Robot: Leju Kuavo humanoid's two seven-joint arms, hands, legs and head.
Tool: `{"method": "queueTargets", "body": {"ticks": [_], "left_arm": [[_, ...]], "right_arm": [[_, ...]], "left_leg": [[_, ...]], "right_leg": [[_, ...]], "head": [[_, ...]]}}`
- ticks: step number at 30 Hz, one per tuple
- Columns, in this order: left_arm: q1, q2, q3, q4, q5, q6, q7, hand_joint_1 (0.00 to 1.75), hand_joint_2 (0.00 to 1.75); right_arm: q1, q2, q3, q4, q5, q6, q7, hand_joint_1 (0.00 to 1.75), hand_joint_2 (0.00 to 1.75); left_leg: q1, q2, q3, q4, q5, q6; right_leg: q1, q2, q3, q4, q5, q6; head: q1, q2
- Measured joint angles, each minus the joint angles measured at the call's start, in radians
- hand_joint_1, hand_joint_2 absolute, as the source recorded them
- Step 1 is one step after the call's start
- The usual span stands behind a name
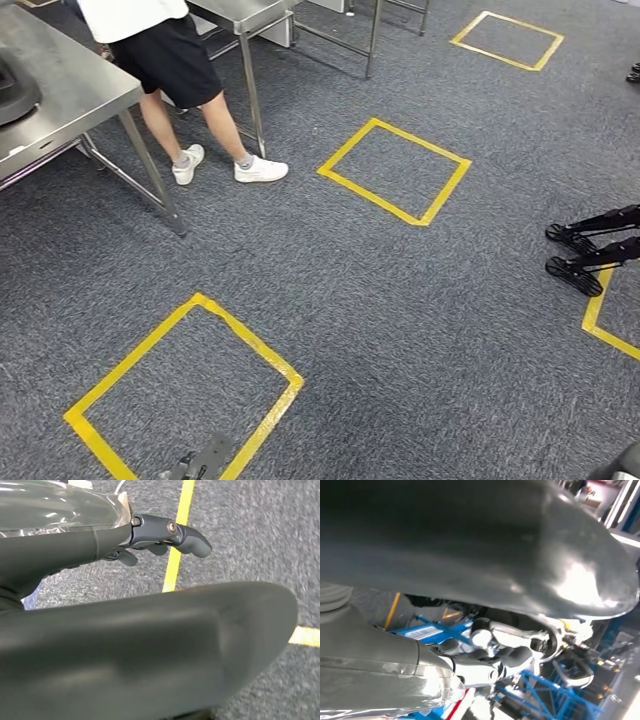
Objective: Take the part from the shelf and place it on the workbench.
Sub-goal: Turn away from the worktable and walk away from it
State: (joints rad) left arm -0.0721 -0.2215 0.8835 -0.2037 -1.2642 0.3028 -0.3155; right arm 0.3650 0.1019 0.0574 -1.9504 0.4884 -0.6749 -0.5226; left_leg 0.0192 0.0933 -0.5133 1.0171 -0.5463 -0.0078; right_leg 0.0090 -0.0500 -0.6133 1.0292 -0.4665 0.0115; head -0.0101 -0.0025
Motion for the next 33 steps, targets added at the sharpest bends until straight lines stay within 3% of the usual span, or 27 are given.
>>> {"method": "queueTargets", "body": {"ticks": [1, 3, 5, 6, 7, 8, 10, 12, 14, 16, 18, 20, 22, 23, 24, 26, 27, 29, 31, 33], "left_arm": [[-0.001, 0.0, 0.0, 0.0, 0.0, 0.0, 0.0, 0.0, 0.0], [0.0, -0.001, 0.001, 0.0, 0.0, -0.001, -0.001, 0.0, 0.0], [0.003, -0.001, 0.001, 0.0, 0.0, -0.001, -0.002, 0.0, 0.0], [0.005, -0.001, 0.002, 0.0, 0.0, -0.001, -0.001, 0.0, 0.0], [0.008, -0.001, 0.003, 0.0, 0.001, -0.001, 0.0, 0.0, 0.0], [0.009, -0.001, 0.003, 0.0, 0.001, -0.001, 0.0, 0.0, 0.0], [0.008, -0.001, 0.003, 0.0, 0.001, -0.001, 0.0, 0.0, 0.0], [0.007, 0.0, 0.004, 0.0, 0.003, -0.001, 0.0, 0.0, 0.0], [0.007, 0.001, 0.004, 0.0, 0.008, -0.001, 0.0, 0.0, 0.0], [0.005, 0.0, 0.004, 0.0, 0.011, -0.001, 0.0, 0.0, 0.0], [0.002, 0.0, 0.005, 0.0, 0.011, -0.001, 0.0, 0.0, 0.0], [0.003, 0.0, 0.005, 0.0, 0.01, -0.001, 0.0, 0.0, 0.0], [0.007, 0.001, 0.005, 0.0, 0.01, -0.001, 0.0, 0.0, 0.0], [0.008, 0.001, 0.005, 0.0, 0.01, -0.001, 0.001, 0.0, 0.0], [0.007, 0.002, 0.005, 0.0, 0.01, -0.001, 0.001, 0.0, 0.0], [0.006, 0.002, 0.005, 0.0, 0.009, -0.001, 0.0, 0.0, 0.0], [0.005, 0.002, 0.005, 0.0, 0.009, -0.001, 0.0, 0.0, 0.0], [0.004, 0.002, 0.005, 0.0, 0.011, -0.001, -0.001, 0.0, 0.0], [0.003, 0.001, 0.005, 0.0, 0.012, -0.002, -0.002, 0.0, 0.0], [0.0, 0.0, 0.005, 0.0, 0.013, -0.002, -0.003, 0.0, 0.0]], "right_arm": [[0.0, 0.0, -0.001, 0.0, 0.0, 0.0, 0.0, 0.0, 0.0], [-0.002, 0.002, -0.003, 0.0, 0.0, 0.001, 0.0, 0.0, 0.0], [-0.008, 0.004, -0.004, 0.001, 0.001, 0.002, 0.0, 0.0, 0.0], [-0.01, 0.005, -0.004, 0.002, 0.001, 0.003, 0.0, 0.0, 0.0], [-0.01, 0.005, -0.005, 0.003, 0.001, 0.004, 0.0, 0.0, 0.0], [-0.01, 0.006, -0.005, 0.003, 0.001, 0.004, 0.0, 0.0, 0.0], [-0.01, 0.006, -0.005, 0.005, 0.001, 0.004, 0.0, 0.0, 0.0], [-0.01, 0.007, -0.006, 0.005, 0.002, 0.004, -0.001, 0.0, 0.0], [-0.009, 0.009, -0.006, 0.005, 0.005, 0.004, -0.001, 0.0, 0.0], [-0.005, 0.01, -0.006, 0.005, 0.006, 0.004, -0.001, 0.0, 0.0], [-0.002, 0.01, -0.008, 0.004, 0.007, 0.004, -0.001, 0.0, 0.0], [-0.003, 0.011, -0.008, 0.003, 0.007, 0.004, -0.002, 0.0, 0.0], [-0.003, 0.011, -0.008, 0.004, 0.007, 0.004, -0.002, 0.0, 0.0], [-0.002, 0.011, -0.008, 0.004, 0.006, 0.004, -0.002, 0.0, 0.0], [-0.001, 0.011, -0.008, 0.004, 0.006, 0.004, -0.002, 0.0, 0.0], [0.0, 0.012, -0.008, 0.004, 0.007, 0.004, -0.002, 0.0, 0.0], [-0.001, 0.012, -0.008, 0.005, 0.007, 0.004, -0.002, 0.0, 0.0], [-0.002, 0.013, -0.008, 0.006, 0.007, 0.005, -0.001, 0.0, 0.0], [0.0, 0.015, -0.01, 0.006, 0.007, 0.006, 0.0, 0.0, 0.0], [0.002, 0.018, -0.013, 0.007, 0.007, 0.007, 0.0, 0.0, 0.0]], "left_leg": [[0.002, -0.001, 0.003, 0.0, -0.004, -0.005], [0.003, -0.031, -0.008, 0.036, -0.033, -0.009], [0.002, -0.07, -0.065, 0.151, -0.087, -0.008], [0.0, -0.078, -0.102, 0.216, -0.108, -0.007], [0.0, -0.081, -0.131, 0.261, -0.114, -0.007], [-0.001, -0.083, -0.146, 0.271, -0.1, -0.006], [-0.001, -0.095, -0.124, 0.185, -0.023, -0.001], [0.003, -0.137, -0.081, 0.068, 0.036, 0.004], [0.002, -0.164, -0.062, 0.019, 0.043, 0.008], [0.0, -0.15, -0.057, 0.011, 0.042, 0.014], [0.003, -0.13, -0.049, 0.005, 0.042, 0.024], [0.003, -0.105, -0.04, 0.002, 0.037, 0.031], [0.001, -0.078, -0.035, 0.002, 0.031, 0.033], [0.001, -0.065, -0.032, 0.002, 0.027, 0.031], [0.001, -0.053, -0.027, 0.002, 0.023, 0.029], [0.001, -0.032, -0.013, 0.001, 0.012, 0.022], [-0.001, -0.023, -0.006, 0.001, 0.006, 0.017], [-0.004, -0.007, 0.003, -0.002, -0.001, 0.007], [-0.003, 0.009, 0.011, -0.008, -0.006, -0.004], [0.0, -0.012, 0.012, 0.011, -0.028, -0.012]], "right_leg": [[-0.001, 0.009, 0.001, -0.004, 0.001, -0.007], [-0.006, 0.029, 0.01, -0.017, 0.005, -0.021], [-0.008, 0.05, 0.017, -0.022, 0.003, -0.031], [-0.006, 0.062, 0.02, -0.021, 0.002, -0.035], [-0.005, 0.077, 0.023, -0.021, 0.0, -0.037], [-0.004, 0.092, 0.026, -0.021, -0.003, -0.038], [-0.003, 0.123, 0.036, -0.02, -0.008, -0.036], [-0.003, 0.15, 0.04, -0.015, -0.015, -0.029], [-0.006, 0.172, 0.035, -0.011, -0.018, -0.018], [-0.012, 0.186, 0.03, -0.011, -0.019, -0.006], [-0.011, 0.149, 0.015, 0.024, -0.042, 0.006], [-0.012, 0.087, -0.038, 0.133, -0.094, 0.017], [-0.018, 0.063, -0.105, 0.251, -0.133, 0.025], [-0.02, 0.058, -0.118, 0.268, -0.127, 0.027], [-0.022, 0.054, -0.11, 0.245, -0.102, 0.028], [-0.02, 0.024, -0.046, 0.113, -0.032, 0.025], [-0.015, 0.005, -0.016, 0.053, -0.01, 0.02], [-0.003, -0.013, 0.007, 0.004, -0.005, 0.004], [0.0, 0.008, 0.007, 0.0, -0.006, -0.013], [-0.003, 0.028, 0.016, -0.011, -0.004, -0.026]], "head": [[0.0, 0.0], [-0.002, 0.0], [-0.004, 0.0], [-0.005, 0.0], [-0.005, 0.0], [-0.005, 0.0], [-0.005, 0.0], [-0.004, 0.0], [-0.004, 0.0], [-0.005, 0.0], [-0.002, 0.0], [0.001, 0.0], [0.001, 0.0], [0.001, 0.0], [0.001, 0.0], [0.001, 0.0], [0.001, 0.0], [0.0, 0.0], [0.0, 0.0], [-0.002, 0.0]]}}
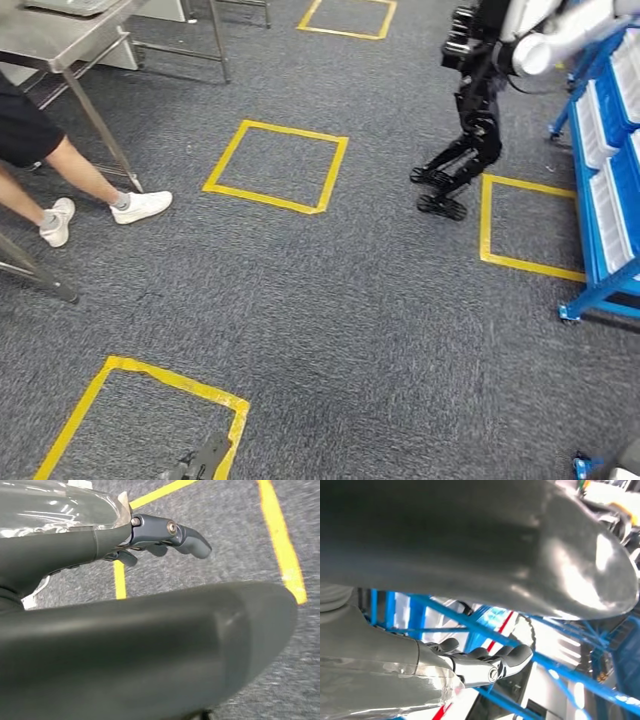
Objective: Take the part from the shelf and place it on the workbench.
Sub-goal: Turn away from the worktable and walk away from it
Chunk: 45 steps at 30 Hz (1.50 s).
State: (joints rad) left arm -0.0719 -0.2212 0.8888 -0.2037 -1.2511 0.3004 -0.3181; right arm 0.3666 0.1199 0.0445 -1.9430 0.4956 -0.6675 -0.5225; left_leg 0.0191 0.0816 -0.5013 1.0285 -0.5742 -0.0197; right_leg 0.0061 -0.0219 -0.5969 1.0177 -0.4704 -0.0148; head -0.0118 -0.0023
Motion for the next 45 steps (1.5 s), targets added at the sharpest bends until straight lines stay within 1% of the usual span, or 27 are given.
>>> {"method": "queueTargets", "body": {"ticks": [1, 3, 5, 6, 7, 9, 11, 12, 13, 14, 15, 16, 18, 20, 21, 24, 26, 29, 31, 34, 35, 36, 38, 40, 42, 44, 45], "left_arm": [[-0.001, 0.0, 0.0, 0.0, 0.0, 0.0, 0.0, 0.0, 0.0], [0.002, 0.0, 0.0, 0.0, -0.001, 0.0, 0.0, 0.0, 0.0], [0.007, 0.001, 0.0, 0.0, -0.001, 0.0, 0.001, 0.0, 0.0], [0.009, 0.001, 0.001, 0.0, -0.001, 0.0, 0.002, 0.0, 0.0], [0.009, 0.001, 0.001, 0.0, -0.001, 0.0, 0.002, 0.0, 0.0], [0.007, 0.001, 0.002, 0.0, -0.001, 0.0, 0.001, 0.0, 0.0], [0.007, 0.002, 0.003, 0.0, 0.001, 0.0, 0.0, 0.0, 0.0], [0.007, 0.002, 0.004, 0.0, 0.002, 0.001, 0.0, 0.0, 0.0], [0.006, 0.002, 0.004, 0.0, 0.002, 0.001, 0.0, 0.0, 0.0], [0.005, 0.002, 0.004, 0.0, 0.003, 0.002, 0.0, 0.0, 0.0], [0.003, 0.001, 0.005, 0.0, 0.002, 0.003, 0.0, 0.0, 0.0], [0.003, 0.0, 0.005, 0.0, 0.001, 0.003, 0.0, 0.0, 0.0], [0.005, 0.0, 0.006, 0.0, -0.001, 0.004, 0.001, 0.0, 0.0], [0.008, 0.0, 0.01, 0.0, -0.001, 0.005, 0.002, 0.0, 0.0], [0.008, 0.0, 0.012, 0.0, -0.001, 0.005, 0.003, 0.0, 0.0], [0.007, 0.0, 0.015, 0.0, -0.004, 0.007, 0.004, 0.0, 0.0], [0.005, 0.0, 0.017, 0.0, -0.007, 0.009, 0.005, 0.0, 0.0], [0.001, -0.003, 0.019, 0.0, -0.015, 0.011, 0.008, 0.0, 0.0], [-0.001, -0.005, 0.02, 0.0, -0.016, 0.013, 0.009, 0.0, 0.0], [0.005, -0.006, 0.022, 0.0, -0.017, 0.015, 0.013, 0.0, 0.0], [0.008, -0.006, 0.022, 0.0, -0.018, 0.016, 0.016, 0.0, 0.0], [0.009, -0.005, 0.023, 0.0, -0.019, 0.017, 0.019, 0.0, 0.0], [0.009, -0.004, 0.024, 0.0, -0.021, 0.018, 0.022, 0.0, 0.0], [0.009, -0.004, 0.025, 0.0, -0.022, 0.019, 0.022, 0.0, 0.0], [0.009, -0.003, 0.026, 0.0, -0.024, 0.02, 0.022, 0.0, 0.0], [0.006, -0.004, 0.026, 0.0, -0.03, 0.021, 0.022, 0.0, 0.0], [0.004, -0.004, 0.026, 0.0, -0.032, 0.022, 0.022, 0.0, 0.0]], "right_arm": [[-0.001, 0.002, -0.001, 0.001, 0.0, 0.002, 0.0, 0.0, 0.0], [-0.002, 0.006, -0.002, 0.006, -0.001, 0.005, 0.001, 0.0, 0.0], [0.0, 0.008, -0.004, 0.012, -0.001, 0.009, 0.002, 0.0, 0.0], [0.001, 0.009, -0.005, 0.015, -0.002, 0.013, 0.005, 0.0, 0.0], [0.001, 0.01, -0.006, 0.019, -0.001, 0.019, 0.01, 0.0, 0.0], [0.0, 0.014, -0.014, 0.032, -0.001, 0.036, 0.024, 0.0, 0.0], [-0.003, 0.019, -0.029, 0.055, -0.006, 0.059, 0.034, 0.0, 0.0], [-0.005, 0.022, -0.04, 0.07, -0.011, 0.073, 0.036, 0.0, 0.0], [-0.007, 0.026, -0.054, 0.088, -0.018, 0.09, 0.038, 0.0, 0.0], [-0.01, 0.031, -0.072, 0.11, -0.025, 0.11, 0.039, 0.0, 0.0], [-0.017, 0.037, -0.094, 0.137, -0.032, 0.132, 0.036, 0.0, 0.0], [-0.028, 0.044, -0.121, 0.172, -0.038, 0.155, 0.031, 0.0, 0.0], [-0.059, 0.06, -0.182, 0.259, -0.044, 0.196, 0.011, 0.0, 0.0], [-0.087, 0.075, -0.25, 0.355, -0.042, 0.229, -0.007, 0.0, 0.0], [-0.1, 0.082, -0.286, 0.406, -0.036, 0.242, -0.012, 0.0, 0.0], [-0.162, 0.092, -0.397, 0.595, -0.011, 0.267, -0.022, 0.0, 0.0], [-0.212, 0.091, -0.472, 0.749, -0.001, 0.272, -0.046, 0.0, 0.0], [-0.272, 0.074, -0.58, 0.982, 0.01, 0.27, -0.077, 0.0, 0.0], [-0.308, 0.06, -0.642, 1.118, 0.017, 0.264, -0.087, 0.0, 0.0], [-0.349, 0.046, -0.702, 1.273, 0.025, 0.261, -0.065, 0.0, 0.0], [-0.357, 0.042, -0.717, 1.321, 0.03, 0.262, -0.041, 0.0, 0.0], [-0.362, 0.037, -0.733, 1.369, 0.036, 0.263, -0.011, 0.0, 0.0], [-0.367, 0.032, -0.759, 1.453, 0.052, 0.266, 0.064, 0.0, 0.0], [-0.371, 0.03, -0.778, 1.518, 0.065, 0.268, 0.132, 0.0, 0.0], [-0.376, 0.03, -0.792, 1.568, 0.074, 0.273, 0.185, 0.0, 0.0], [-0.378, 0.03, -0.804, 1.605, 0.081, 0.287, 0.246, 0.0, 0.0], [-0.378, 0.031, -0.81, 1.622, 0.084, 0.295, 0.283, 0.0, 0.0]], "left_leg": [[0.001, -0.023, -0.016, 0.04, -0.024, -0.001], [-0.001, -0.062, -0.084, 0.175, -0.083, 0.001], [-0.003, -0.07, -0.145, 0.268, -0.099, 0.005], [-0.004, -0.072, -0.15, 0.259, -0.075, 0.008], [-0.004, -0.078, -0.137, 0.209, -0.032, 0.012], [-0.002, -0.122, -0.092, 0.078, 0.05, 0.02], [-0.001, -0.165, -0.065, 0.008, 0.072, 0.025], [-0.002, -0.168, -0.062, 0.001, 0.068, 0.026], [-0.002, -0.16, -0.059, -0.006, 0.066, 0.029], [-0.002, -0.15, -0.056, -0.01, 0.067, 0.032], [0.0, -0.138, -0.052, -0.016, 0.069, 0.037], [0.001, -0.125, -0.047, -0.021, 0.069, 0.041], [0.001, -0.095, -0.04, -0.025, 0.066, 0.046], [0.0, -0.067, -0.037, -0.025, 0.06, 0.046], [0.0, -0.055, -0.034, -0.025, 0.057, 0.045], [-0.001, -0.023, -0.015, -0.025, 0.041, 0.035], [-0.002, -0.008, -0.006, -0.025, 0.031, 0.024], [0.003, 0.004, 0.005, -0.027, 0.02, 0.008], [0.007, -0.023, -0.008, 0.012, -0.009, 0.003], [0.006, -0.065, -0.109, 0.209, -0.093, 0.003], [0.004, -0.068, -0.142, 0.262, -0.102, 0.004], [0.002, -0.07, -0.16, 0.278, -0.089, 0.007], [0.0, -0.083, -0.14, 0.191, -0.01, 0.015], [0.002, -0.129, -0.094, 0.06, 0.06, 0.022], [0.001, -0.158, -0.072, 0.003, 0.075, 0.026], [0.0, -0.143, -0.067, -0.005, 0.074, 0.032], [0.001, -0.133, -0.064, -0.01, 0.075, 0.037]], "right_leg": [[-0.002, 0.01, 0.006, -0.005, 0.001, -0.007], [-0.001, 0.033, 0.01, -0.006, -0.003, -0.016], [0.003, 0.062, 0.014, -0.006, -0.006, -0.02], [0.004, 0.077, 0.017, -0.006, -0.007, -0.02], [0.005, 0.093, 0.022, -0.005, -0.01, -0.02], [0.005, 0.12, 0.029, -0.003, -0.016, -0.016], [0.0, 0.142, 0.024, 0.0, -0.019, -0.006], [-0.002, 0.153, 0.02, 0.0, -0.018, 0.0], [-0.005, 0.164, 0.017, -0.002, -0.017, 0.007], [-0.005, 0.158, 0.016, 0.0, -0.019, 0.013], [-0.004, 0.136, 0.01, 0.013, -0.029, 0.019], [-0.002, 0.104, -0.005, 0.045, -0.048, 0.025], [-0.006, 0.045, -0.069, 0.168, -0.103, 0.038], [-0.014, 0.031, -0.131, 0.272, -0.128, 0.048], [-0.017, 0.028, -0.137, 0.272, -0.112, 0.051], [-0.016, -0.01, -0.052, 0.085, -0.009, 0.049], [-0.005, -0.036, -0.013, 0.006, 0.012, 0.036], [0.006, -0.016, -0.009, -0.002, 0.006, 0.013], [0.002, 0.002, -0.002, -0.009, 0.006, -0.002], [0.0, 0.036, 0.004, -0.01, 0.002, -0.016], [0.001, 0.051, 0.007, -0.01, 0.0, -0.018], [0.002, 0.066, 0.011, -0.01, -0.002, -0.018], [0.002, 0.094, 0.022, -0.01, -0.008, -0.016], [0.002, 0.121, 0.029, -0.007, -0.015, -0.011], [-0.001, 0.145, 0.026, -0.005, -0.017, -0.001], [-0.007, 0.165, 0.02, -0.005, -0.018, 0.012], [-0.007, 0.156, 0.017, 0.002, -0.025, 0.018]], "head": [[-0.001, 0.0], [-0.004, 0.0], [-0.005, 0.0], [-0.005, 0.0], [-0.005, 0.0], [-0.004, 0.0], [-0.003, 0.0], [-0.003, 0.0], [-0.003, 0.0], [-0.003, 0.0], [-0.001, 0.0], [0.0, 0.0], [0.002, 0.0], [0.002, 0.0], [0.002, 0.0], [0.002, 0.0], [0.001, 0.0], [0.0, 0.0], [-0.001, 0.0], [-0.002, 0.0], [-0.002, 0.0], [-0.002, 0.0], [-0.002, 0.0], [-0.001, 0.0], [-0.001, 0.0], [-0.002, 0.0], [-0.001, 0.0]]}}
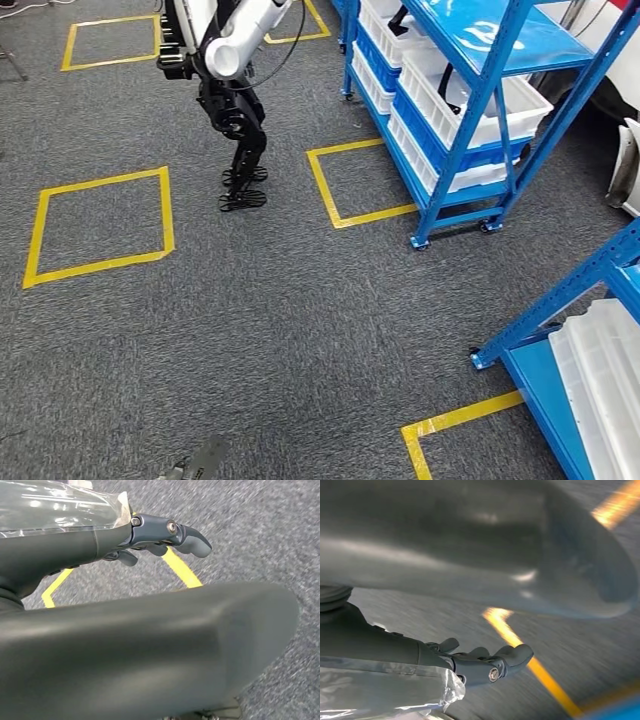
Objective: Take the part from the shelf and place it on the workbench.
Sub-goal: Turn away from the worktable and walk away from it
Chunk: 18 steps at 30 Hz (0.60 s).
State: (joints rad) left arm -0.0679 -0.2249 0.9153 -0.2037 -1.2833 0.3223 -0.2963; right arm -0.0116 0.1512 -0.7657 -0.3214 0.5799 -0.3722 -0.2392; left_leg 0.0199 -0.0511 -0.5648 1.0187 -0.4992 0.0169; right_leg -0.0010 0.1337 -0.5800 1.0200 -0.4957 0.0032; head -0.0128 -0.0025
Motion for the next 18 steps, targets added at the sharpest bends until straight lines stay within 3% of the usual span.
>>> {"method": "queueTargets", "body": {"ticks": [1, 3, 5, 6, 7, 8, 10, 12, 14, 16, 18], "left_arm": [[-0.002, 0.0, 0.0, 0.0, -0.002, 0.0, 0.0, 0.0, 0.0], [-0.002, 0.0, 0.0, 0.0, -0.003, 0.001, -0.001, 0.0, 0.0], [0.001, 0.0, 0.001, 0.0, -0.003, 0.001, -0.002, 0.0, 0.0], [0.002, 0.0, 0.001, 0.0, -0.003, 0.001, -0.002, 0.0, 0.0], [0.001, 0.0, 0.001, 0.0, -0.002, 0.001, -0.002, 0.0, 0.0], [0.001, -0.001, 0.001, 0.0, -0.003, 0.001, -0.002, 0.0, 0.0], [0.0, -0.001, 0.001, 0.0, -0.003, 0.002, -0.001, 0.0, 0.0], [0.0, -0.001, 0.001, 0.0, -0.003, 0.003, 0.0, 0.0, 0.0], [-0.002, -0.002, 0.001, 0.0, -0.003, 0.003, 0.0, 0.0, 0.0], [-0.005, -0.002, 0.001, 0.0, -0.003, 0.004, 0.0, 0.0, 0.0], [-0.004, -0.002, 0.002, 0.0, -0.003, 0.004, 0.0, 0.0, 0.0]], "right_arm": [[-0.001, 0.001, -0.005, 0.014, 0.003, 0.007, 0.033, 0.0, 0.0], [-0.008, 0.005, -0.013, 0.037, 0.007, 0.016, 0.085, 0.0, 0.0], [-0.015, 0.009, -0.019, 0.055, 0.01, 0.022, 0.133, 0.0, 0.0], [-0.016, 0.012, -0.021, 0.062, 0.011, 0.023, 0.158, 0.0, 0.0], [-0.016, 0.016, -0.023, 0.069, 0.013, 0.024, 0.177, 0.0, 0.0], [-0.015, 0.019, -0.024, 0.075, 0.016, 0.025, 0.188, 0.0, 0.0], [-0.018, 0.026, -0.026, 0.081, 0.021, 0.025, 0.191, 0.0, 0.0], [-0.023, 0.03, -0.028, 0.084, 0.024, 0.025, 0.18, 0.0, 0.0], [-0.024, 0.031, -0.032, 0.085, 0.028, 0.025, 0.164, 0.0, 0.0], [-0.023, 0.031, -0.036, 0.086, 0.032, 0.025, 0.151, 0.0, 0.0], [-0.027, 0.03, -0.039, 0.086, 0.035, 0.025, 0.142, 0.0, 0.0]], "left_leg": [[0.002, 0.011, 0.004, -0.005, 0.001, 0.005], [0.001, 0.039, 0.011, -0.01, -0.001, 0.011], [0.0, 0.068, 0.015, -0.01, -0.007, 0.013], [0.0, 0.081, 0.017, -0.01, -0.01, 0.012], [0.001, 0.093, 0.021, -0.01, -0.014, 0.01], [0.002, 0.103, 0.027, -0.01, -0.019, 0.006], [0.0, 0.122, 0.04, -0.01, -0.03, -0.005], [-0.004, 0.139, 0.049, -0.011, -0.039, -0.017], [-0.004, 0.153, 0.058, -0.015, -0.044, -0.028], [0.0, 0.129, 0.056, 0.004, -0.065, -0.035], [0.001, 0.084, 0.01, 0.104, -0.119, -0.037]], "right_leg": [[0.001, -0.023, -0.01, 0.023, -0.016, 0.006], [0.0, -0.088, -0.062, 0.129, -0.072, 0.017], [-0.006, -0.118, -0.129, 0.254, -0.116, 0.027], [-0.009, -0.124, -0.143, 0.276, -0.112, 0.031], [-0.013, -0.129, -0.136, 0.256, -0.088, 0.034], [-0.015, -0.138, -0.111, 0.2, -0.05, 0.036], [-0.011, -0.177, -0.044, 0.062, 0.009, 0.033], [-0.002, -0.199, -0.017, 0.005, 0.018, 0.019], [0.001, -0.181, -0.018, 0.003, 0.015, 0.002], [-0.003, -0.162, -0.012, -0.003, 0.016, -0.012], [-0.006, -0.141, -0.008, -0.007, 0.016, -0.024]], "head": [[0.002, 0.0], [0.006, 0.0], [0.007, 0.0], [0.007, 0.0], [0.007, 0.0], [0.007, 0.0], [0.007, 0.0], [0.006, 0.0], [0.005, 0.0], [0.004, 0.0], [0.002, 0.0]]}}
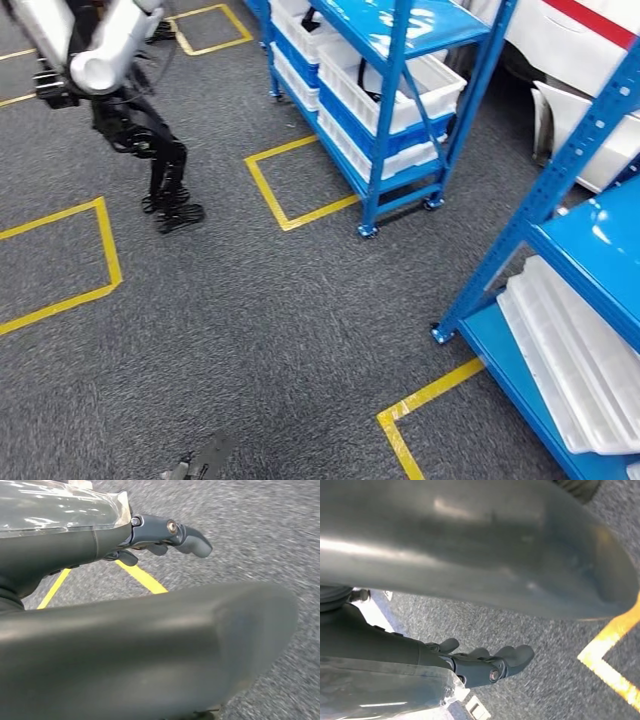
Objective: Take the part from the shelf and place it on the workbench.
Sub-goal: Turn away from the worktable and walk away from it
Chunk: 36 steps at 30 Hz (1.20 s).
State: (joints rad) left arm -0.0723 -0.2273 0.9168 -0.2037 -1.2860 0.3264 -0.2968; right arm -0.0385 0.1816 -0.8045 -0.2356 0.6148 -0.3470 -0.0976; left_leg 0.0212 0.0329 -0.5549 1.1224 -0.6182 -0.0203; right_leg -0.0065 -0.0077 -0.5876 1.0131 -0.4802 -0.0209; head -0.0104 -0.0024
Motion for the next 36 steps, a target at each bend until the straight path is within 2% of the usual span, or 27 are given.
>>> {"method": "queueTargets", "body": {"ticks": [2, 3, 4, 6, 8, 10, 11, 12, 14, 15, 16, 17, 18, 19, 20, 21, 23, 24, 25, 27, 29, 31, 32, 33, 34, 35, 36], "left_arm": [[0.005, 0.0, 0.0, 0.0, 0.001, 0.0, 0.0, 0.0, 0.0], [0.007, 0.0, 0.001, 0.0, 0.002, 0.0, 0.0, 0.0, 0.0], [0.007, 0.0, 0.001, 0.0, 0.002, 0.0, 0.0, 0.0, 0.0], [0.007, 0.0, 0.001, 0.0, 0.002, 0.0, -0.001, 0.0, 0.0], [0.006, 0.0, 0.001, 0.0, 0.002, 0.0, -0.001, 0.0, 0.0], [0.006, 0.001, 0.002, 0.0, 0.002, 0.001, 0.0, 0.0, 0.0], [0.005, 0.001, 0.002, 0.0, 0.002, 0.001, 0.001, 0.0, 0.0], [0.004, 0.001, 0.002, 0.0, 0.002, 0.002, 0.002, 0.0, 0.0], [0.002, 0.0, 0.002, 0.0, 0.002, 0.002, 0.002, 0.0, 0.0], [0.003, 0.0, 0.002, 0.0, 0.002, 0.002, 0.002, 0.0, 0.0], [0.005, 0.0, 0.002, 0.0, 0.002, 0.002, 0.002, 0.0, 0.0], [0.007, 0.0, 0.002, 0.0, 0.002, 0.003, 0.003, 0.0, 0.0], [0.008, 0.0, 0.002, 0.0, 0.002, 0.003, 0.003, 0.0, 0.0], [0.008, 0.001, 0.002, 0.0, 0.002, 0.003, 0.003, 0.0, 0.0], [0.007, 0.001, 0.002, 0.0, 0.002, 0.003, 0.003, 0.0, 0.0], [0.007, 0.001, 0.002, 0.0, 0.002, 0.003, 0.003, 0.0, 0.0], [0.007, 0.001, 0.002, 0.0, 0.002, 0.003, 0.002, 0.0, 0.0], [0.006, 0.001, 0.002, 0.0, 0.002, 0.003, 0.001, 0.0, 0.0], [0.006, 0.001, 0.002, 0.0, 0.002, 0.003, 0.001, 0.0, 0.0], [0.004, 0.0, 0.003, 0.0, 0.002, 0.003, 0.0, 0.0, 0.0], [0.001, 0.0, 0.003, 0.0, 0.002, 0.003, -0.002, 0.0, 0.0], [0.002, 0.0, 0.003, 0.0, 0.002, 0.004, -0.003, 0.0, 0.0], [0.004, 0.001, 0.003, 0.0, 0.002, 0.004, -0.003, 0.0, 0.0], [0.007, 0.001, 0.003, 0.0, 0.003, 0.005, -0.003, 0.0, 0.0], [0.008, 0.001, 0.003, 0.0, 0.003, 0.005, -0.003, 0.0, 0.0], [0.009, 0.001, 0.004, 0.0, 0.003, 0.006, -0.003, 0.0, 0.0], [0.008, 0.001, 0.004, 0.0, 0.003, 0.006, -0.003, 0.0, 0.0]], "right_arm": [[-0.004, 0.0, -0.001, 0.0, 0.003, 0.0, -0.011, 0.0, 0.0], [-0.004, -0.001, -0.001, 0.0, 0.005, 0.001, -0.016, 0.0, 0.0], [-0.004, -0.001, -0.001, 0.0, 0.006, 0.001, -0.019, 0.0, 0.0], [-0.003, -0.001, -0.001, 0.0, 0.009, 0.001, -0.021, 0.0, 0.0], [-0.004, -0.001, -0.001, 0.001, 0.011, 0.002, -0.021, 0.0, 0.0], [-0.004, -0.001, -0.001, 0.003, 0.015, 0.002, -0.014, 0.0, 0.0], [-0.002, -0.001, -0.001, 0.005, 0.017, 0.002, -0.009, 0.0, 0.0], [0.001, -0.001, -0.001, 0.006, 0.019, 0.002, -0.004, 0.0, 0.0], [0.003, -0.002, -0.001, 0.008, 0.02, 0.001, 0.003, 0.0, 0.0], [0.001, -0.001, -0.001, 0.009, 0.021, 0.001, 0.005, 0.0, 0.0], [-0.002, -0.001, -0.001, 0.01, 0.022, 0.002, 0.007, 0.0, 0.0], [-0.003, -0.001, -0.001, 0.01, 0.023, 0.002, 0.01, 0.0, 0.0], [-0.004, -0.001, -0.001, 0.011, 0.023, 0.002, 0.012, 0.0, 0.0], [-0.002, -0.001, -0.001, 0.012, 0.025, 0.002, 0.016, 0.0, 0.0], [-0.001, -0.001, -0.001, 0.012, 0.026, 0.003, 0.019, 0.0, 0.0], [0.001, -0.001, -0.001, 0.012, 0.027, 0.003, 0.021, 0.0, 0.0], [0.0, -0.001, -0.001, 0.013, 0.031, 0.004, 0.023, 0.0, 0.0], [-0.002, -0.001, -0.001, 0.013, 0.033, 0.005, 0.023, 0.0, 0.0], [-0.003, 0.0, -0.001, 0.013, 0.035, 0.006, 0.023, 0.0, 0.0], [-0.003, 0.0, 0.0, 0.014, 0.037, 0.009, 0.023, 0.0, 0.0], [-0.003, 0.001, -0.001, 0.015, 0.038, 0.011, 0.023, 0.0, 0.0], [-0.006, 0.002, -0.001, 0.015, 0.04, 0.013, 0.022, 0.0, 0.0], [-0.008, 0.003, 0.0, 0.015, 0.041, 0.014, 0.021, 0.0, 0.0], [-0.009, 0.004, 0.0, 0.015, 0.042, 0.016, 0.02, 0.0, 0.0], [-0.008, 0.004, 0.0, 0.015, 0.043, 0.017, 0.02, 0.0, 0.0], [-0.008, 0.004, 0.0, 0.015, 0.045, 0.018, 0.02, 0.0, 0.0], [-0.008, 0.004, 0.0, 0.015, 0.046, 0.019, 0.019, 0.0, 0.0]], "left_leg": [[-0.002, -0.018, -0.075, 0.14, -0.05, 0.001], [-0.002, -0.021, -0.101, 0.177, -0.05, 0.002], [-0.003, -0.023, -0.109, 0.174, -0.029, 0.005], [-0.003, -0.04, -0.075, 0.062, 0.057, 0.012], [0.001, -0.083, -0.032, -0.055, 0.114, 0.017], [0.001, -0.105, -0.018, -0.089, 0.117, 0.021], [0.0, -0.099, -0.016, -0.094, 0.117, 0.024], [0.001, -0.09, -0.014, -0.097, 0.118, 0.028], [0.005, -0.068, -0.008, -0.103, 0.118, 0.039], [0.005, -0.054, -0.006, -0.105, 0.117, 0.043], [0.004, -0.039, -0.004, -0.105, 0.114, 0.046], [0.004, -0.024, -0.002, -0.105, 0.112, 0.047], [0.004, -0.011, 0.0, -0.105, 0.109, 0.047], [0.004, 0.001, 0.002, -0.105, 0.106, 0.046], [0.004, 0.011, 0.007, -0.105, 0.103, 0.044], [0.004, 0.02, 0.013, -0.105, 0.098, 0.041], [0.0, 0.038, 0.025, -0.105, 0.088, 0.03], [-0.002, 0.046, 0.029, -0.105, 0.084, 0.025], [-0.004, 0.054, 0.031, -0.106, 0.081, 0.02], [-0.003, 0.068, 0.039, -0.11, 0.075, 0.009], [0.001, 0.042, 0.033, -0.081, 0.049, 0.001], [0.001, -0.002, -0.018, 0.031, -0.01, -0.001], [0.001, -0.013, -0.056, 0.103, -0.037, -0.001], [0.0, -0.018, -0.087, 0.158, -0.05, -0.001], [-0.001, -0.021, -0.104, 0.18, -0.042, 0.0], [-0.001, -0.023, -0.103, 0.159, -0.013, 0.003], [-0.001, -0.03, -0.086, 0.103, 0.029, 0.006]], "right_leg": [[0.002, 0.027, 0.003, 0.0, -0.003, -0.007], [0.003, 0.042, 0.006, 0.0, -0.004, -0.008], [0.003, 0.058, 0.01, 0.001, -0.006, -0.008], [0.004, 0.088, 0.019, 0.001, -0.011, -0.005], [0.004, 0.114, 0.022, 0.004, -0.016, 0.003], [0.002, 0.136, 0.017, 0.004, -0.016, 0.015], [0.0, 0.146, 0.014, 0.002, -0.015, 0.021], [-0.001, 0.14, 0.014, 0.003, -0.018, 0.028], [0.001, 0.087, -0.004, 0.045, -0.047, 0.04], [0.001, 0.052, -0.029, 0.098, -0.077, 0.046], [0.0, 0.029, -0.065, 0.168, -0.109, 0.052], [-0.003, 0.021, -0.101, 0.237, -0.134, 0.056], [-0.005, 0.018, -0.126, 0.282, -0.144, 0.06], [-0.007, 0.015, -0.132, 0.29, -0.132, 0.062], [-0.008, 0.01, -0.116, 0.253, -0.102, 0.063], [-0.008, -0.003, -0.081, 0.181, -0.061, 0.062], [0.001, -0.048, -0.018, 0.05, -0.011, 0.05], [0.006, -0.062, -0.004, 0.018, -0.004, 0.043], [0.01, -0.066, -0.003, 0.011, -0.009, 0.035], [0.01, -0.043, -0.004, 0.008, -0.008, 0.022], [0.006, -0.021, 0.0, 0.002, -0.005, 0.009], [0.003, 0.001, 0.003, -0.001, -0.005, -0.002], [0.004, 0.014, 0.004, -0.001, -0.006, -0.005], [0.004, 0.029, 0.006, -0.001, -0.007, -0.007], [0.005, 0.046, 0.008, 0.0, -0.008, -0.008], [0.005, 0.062, 0.012, 0.0, -0.01, -0.007], [0.005, 0.077, 0.017, 0.0, -0.012, -0.005]], "head": [[-0.001, 0.0], [-0.001, 0.0], [-0.001, 0.0], [-0.001, 0.0], [-0.001, 0.0], [0.0, 0.0], [0.0, 0.0], [0.0, 0.0], [0.003, 0.0], [0.005, 0.0], [0.006, 0.0], [0.006, 0.0], [0.006, 0.0], [0.005, 0.0], [0.006, 0.0], [0.006, 0.0], [0.005, 0.0], [0.005, 0.0], [0.004, 0.0], [0.004, 0.0], [0.003, 0.0], [0.001, 0.0], [0.0, 0.0], [0.0, 0.0], [0.0, 0.0], [0.0, 0.0], [0.0, 0.0]]}}
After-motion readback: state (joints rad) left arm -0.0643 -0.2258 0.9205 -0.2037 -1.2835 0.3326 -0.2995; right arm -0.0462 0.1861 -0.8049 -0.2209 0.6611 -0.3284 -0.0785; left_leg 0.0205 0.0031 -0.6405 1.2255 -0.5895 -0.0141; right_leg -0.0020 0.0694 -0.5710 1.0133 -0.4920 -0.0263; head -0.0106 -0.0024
